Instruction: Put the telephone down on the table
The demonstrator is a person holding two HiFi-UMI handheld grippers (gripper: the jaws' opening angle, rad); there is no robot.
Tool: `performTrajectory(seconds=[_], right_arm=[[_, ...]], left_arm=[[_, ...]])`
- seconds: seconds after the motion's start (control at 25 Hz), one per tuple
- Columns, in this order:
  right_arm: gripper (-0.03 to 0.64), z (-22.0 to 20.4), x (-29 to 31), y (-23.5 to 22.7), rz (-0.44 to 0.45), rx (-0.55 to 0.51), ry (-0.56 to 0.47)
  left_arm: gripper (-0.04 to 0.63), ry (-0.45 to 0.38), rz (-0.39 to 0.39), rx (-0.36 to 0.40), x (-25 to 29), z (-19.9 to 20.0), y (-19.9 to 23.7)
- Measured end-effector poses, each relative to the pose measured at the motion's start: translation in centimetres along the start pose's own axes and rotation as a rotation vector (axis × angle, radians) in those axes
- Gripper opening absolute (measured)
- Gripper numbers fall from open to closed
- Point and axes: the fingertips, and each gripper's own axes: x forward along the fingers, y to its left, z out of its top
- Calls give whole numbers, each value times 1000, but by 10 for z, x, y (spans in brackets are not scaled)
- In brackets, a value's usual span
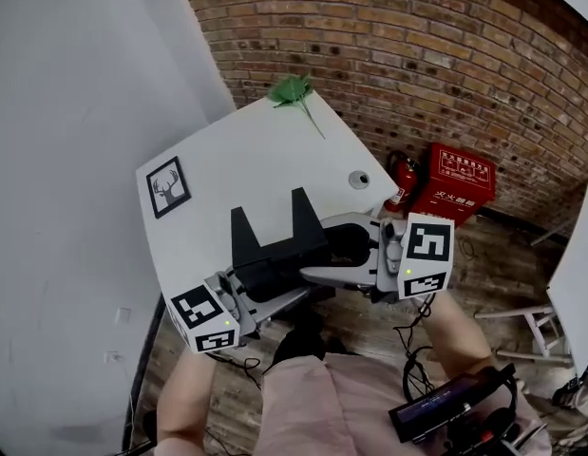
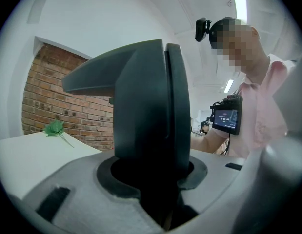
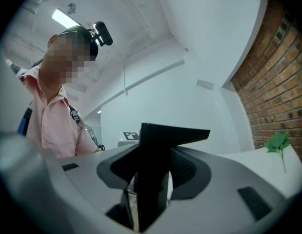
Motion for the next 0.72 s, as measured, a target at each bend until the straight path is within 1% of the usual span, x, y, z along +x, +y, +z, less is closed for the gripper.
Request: performTrajectory(seconds=[0.24, 0.4, 0.6, 0.72], right_arm=[[183, -16, 19, -58, -1, 48, 28], [183, -21, 34, -106, -5, 80, 46], [183, -19, 57, -172, -9, 113, 53], [183, -6, 77, -207, 0, 104, 43]], left_arm=[[163, -14, 5, -51, 1, -12, 59], [163, -17, -10, -85, 3, -15, 107], [163, -28, -3, -137, 0, -9, 174], [163, -44, 12, -138, -7, 6, 213]])
